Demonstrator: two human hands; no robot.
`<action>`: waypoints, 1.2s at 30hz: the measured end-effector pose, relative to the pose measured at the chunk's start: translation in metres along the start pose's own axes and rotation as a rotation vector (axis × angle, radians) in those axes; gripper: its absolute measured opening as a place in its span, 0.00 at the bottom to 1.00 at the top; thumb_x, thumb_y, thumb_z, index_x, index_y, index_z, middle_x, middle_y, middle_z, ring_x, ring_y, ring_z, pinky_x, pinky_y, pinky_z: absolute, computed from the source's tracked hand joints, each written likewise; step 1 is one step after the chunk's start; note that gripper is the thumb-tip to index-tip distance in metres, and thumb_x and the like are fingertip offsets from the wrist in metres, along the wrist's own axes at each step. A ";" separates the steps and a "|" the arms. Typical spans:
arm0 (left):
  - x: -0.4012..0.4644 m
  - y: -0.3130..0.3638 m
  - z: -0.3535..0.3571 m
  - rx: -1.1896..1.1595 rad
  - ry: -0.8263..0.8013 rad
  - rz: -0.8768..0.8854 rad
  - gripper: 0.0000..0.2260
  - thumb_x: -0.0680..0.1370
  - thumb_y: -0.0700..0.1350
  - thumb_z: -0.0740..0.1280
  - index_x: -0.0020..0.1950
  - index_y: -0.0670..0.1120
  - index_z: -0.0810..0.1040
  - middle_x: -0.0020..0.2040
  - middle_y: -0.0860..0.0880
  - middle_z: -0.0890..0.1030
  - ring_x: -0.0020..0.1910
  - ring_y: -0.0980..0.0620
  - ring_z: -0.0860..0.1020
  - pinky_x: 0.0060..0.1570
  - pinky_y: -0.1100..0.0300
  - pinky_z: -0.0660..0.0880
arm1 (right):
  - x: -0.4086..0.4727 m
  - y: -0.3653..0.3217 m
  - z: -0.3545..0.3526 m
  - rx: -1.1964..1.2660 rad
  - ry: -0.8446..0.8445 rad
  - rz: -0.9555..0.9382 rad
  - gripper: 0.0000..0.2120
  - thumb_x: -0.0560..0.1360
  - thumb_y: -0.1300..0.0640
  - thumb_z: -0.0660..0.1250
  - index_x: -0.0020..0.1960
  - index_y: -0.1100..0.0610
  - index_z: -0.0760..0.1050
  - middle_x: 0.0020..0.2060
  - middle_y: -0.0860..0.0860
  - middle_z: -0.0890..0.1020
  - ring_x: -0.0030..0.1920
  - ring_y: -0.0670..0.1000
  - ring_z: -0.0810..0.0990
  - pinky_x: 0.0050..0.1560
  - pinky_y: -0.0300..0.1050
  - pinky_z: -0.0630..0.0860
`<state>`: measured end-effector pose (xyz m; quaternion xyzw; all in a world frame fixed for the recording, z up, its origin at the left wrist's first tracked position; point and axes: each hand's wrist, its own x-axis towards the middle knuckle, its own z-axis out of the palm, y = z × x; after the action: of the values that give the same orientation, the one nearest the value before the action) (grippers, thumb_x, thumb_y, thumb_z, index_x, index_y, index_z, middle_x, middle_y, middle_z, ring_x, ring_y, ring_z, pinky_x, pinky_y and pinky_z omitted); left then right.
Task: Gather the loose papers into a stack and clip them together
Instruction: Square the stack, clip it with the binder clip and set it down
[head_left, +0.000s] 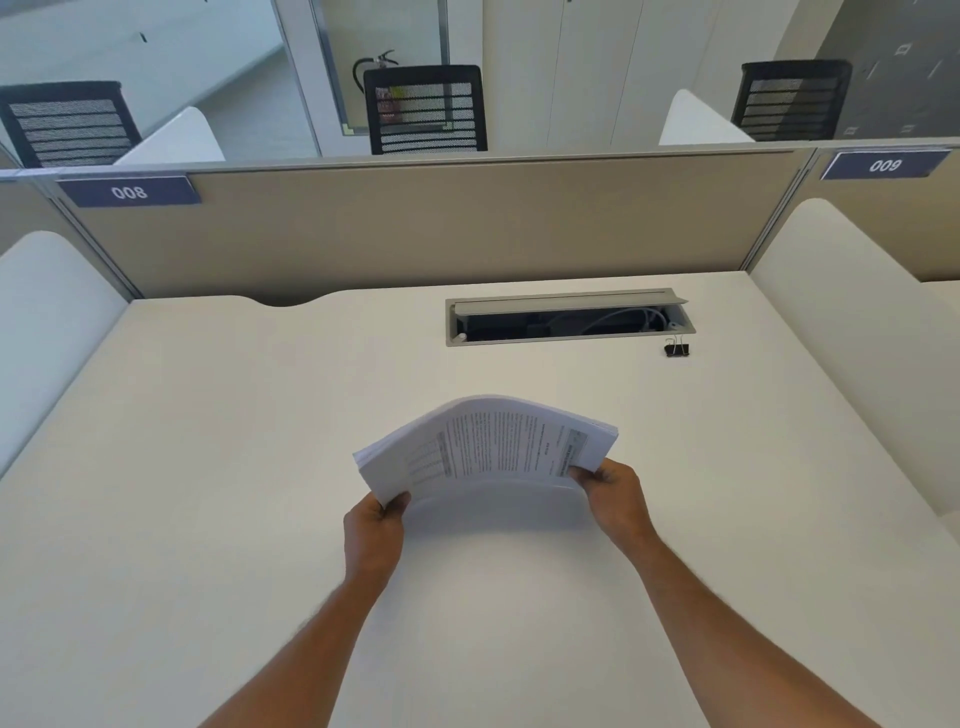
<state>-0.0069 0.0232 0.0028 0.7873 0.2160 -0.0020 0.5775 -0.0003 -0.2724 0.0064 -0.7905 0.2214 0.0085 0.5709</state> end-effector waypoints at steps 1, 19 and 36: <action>0.000 0.000 0.000 -0.007 -0.001 -0.002 0.06 0.80 0.38 0.68 0.45 0.45 0.81 0.43 0.47 0.83 0.42 0.48 0.76 0.40 0.59 0.72 | -0.001 -0.001 -0.001 0.003 0.001 -0.008 0.07 0.78 0.63 0.69 0.52 0.62 0.85 0.48 0.56 0.87 0.48 0.53 0.81 0.50 0.47 0.76; 0.020 0.016 -0.027 -0.259 -0.303 -0.292 0.08 0.78 0.32 0.68 0.53 0.41 0.83 0.50 0.45 0.87 0.48 0.44 0.85 0.46 0.52 0.81 | 0.005 -0.036 -0.028 0.285 -0.257 0.176 0.13 0.80 0.65 0.63 0.59 0.54 0.81 0.50 0.52 0.88 0.48 0.55 0.85 0.53 0.56 0.81; -0.022 0.055 0.024 -0.976 -0.254 -0.257 0.19 0.81 0.36 0.65 0.71 0.47 0.74 0.63 0.44 0.83 0.61 0.42 0.82 0.58 0.39 0.79 | -0.037 -0.031 0.023 0.618 -0.185 0.291 0.17 0.81 0.68 0.59 0.62 0.52 0.79 0.54 0.50 0.87 0.54 0.55 0.85 0.50 0.55 0.82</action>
<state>-0.0020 -0.0188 0.0505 0.3872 0.2150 -0.0677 0.8940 -0.0170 -0.2310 0.0361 -0.5364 0.2713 0.0940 0.7936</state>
